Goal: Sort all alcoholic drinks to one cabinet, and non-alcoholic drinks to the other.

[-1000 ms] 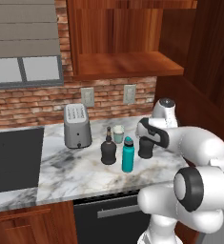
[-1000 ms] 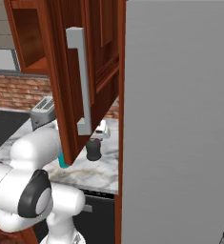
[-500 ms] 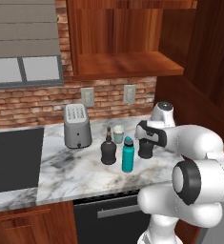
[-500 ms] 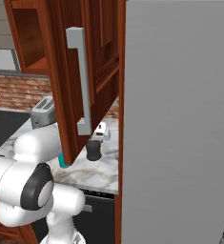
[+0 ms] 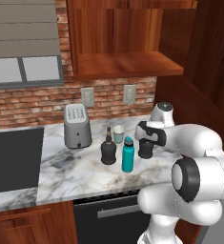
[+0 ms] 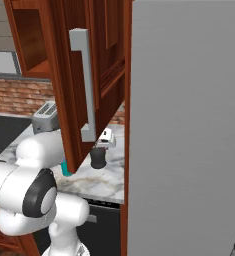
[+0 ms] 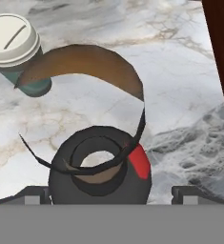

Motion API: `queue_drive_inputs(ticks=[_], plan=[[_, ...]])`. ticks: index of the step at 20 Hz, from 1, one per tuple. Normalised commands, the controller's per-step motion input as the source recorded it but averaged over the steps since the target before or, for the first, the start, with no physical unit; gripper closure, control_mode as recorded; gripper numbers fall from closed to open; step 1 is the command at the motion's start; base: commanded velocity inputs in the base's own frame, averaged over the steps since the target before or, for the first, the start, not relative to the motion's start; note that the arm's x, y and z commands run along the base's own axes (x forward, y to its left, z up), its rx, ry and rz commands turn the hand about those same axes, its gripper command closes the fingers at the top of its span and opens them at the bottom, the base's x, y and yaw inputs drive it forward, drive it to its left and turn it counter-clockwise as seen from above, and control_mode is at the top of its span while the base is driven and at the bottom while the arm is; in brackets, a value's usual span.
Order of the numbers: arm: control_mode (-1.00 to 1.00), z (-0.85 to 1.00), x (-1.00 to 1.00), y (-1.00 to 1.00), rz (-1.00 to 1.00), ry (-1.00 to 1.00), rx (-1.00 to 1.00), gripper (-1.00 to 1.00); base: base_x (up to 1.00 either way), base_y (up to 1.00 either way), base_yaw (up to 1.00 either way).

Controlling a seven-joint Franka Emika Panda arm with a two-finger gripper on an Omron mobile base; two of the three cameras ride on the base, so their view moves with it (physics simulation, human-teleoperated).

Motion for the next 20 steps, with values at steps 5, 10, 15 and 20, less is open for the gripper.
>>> queue_drive_inputs(ticks=[5,10,15,20], plan=[[-1.00,0.00,0.08,0.00,0.00,-0.02,0.00,-1.00,0.00,0.00,0.00],[-1.00,0.00,0.15,0.00,0.00,-0.01,0.00,-1.00,0.00,0.00,0.00],[-1.00,0.00,0.14,0.00,0.00,-0.03,0.00,-1.00,0.00,0.00,0.00],[-1.00,0.00,0.10,0.00,0.00,-0.06,0.00,-1.00,0.00,0.00,0.00]])
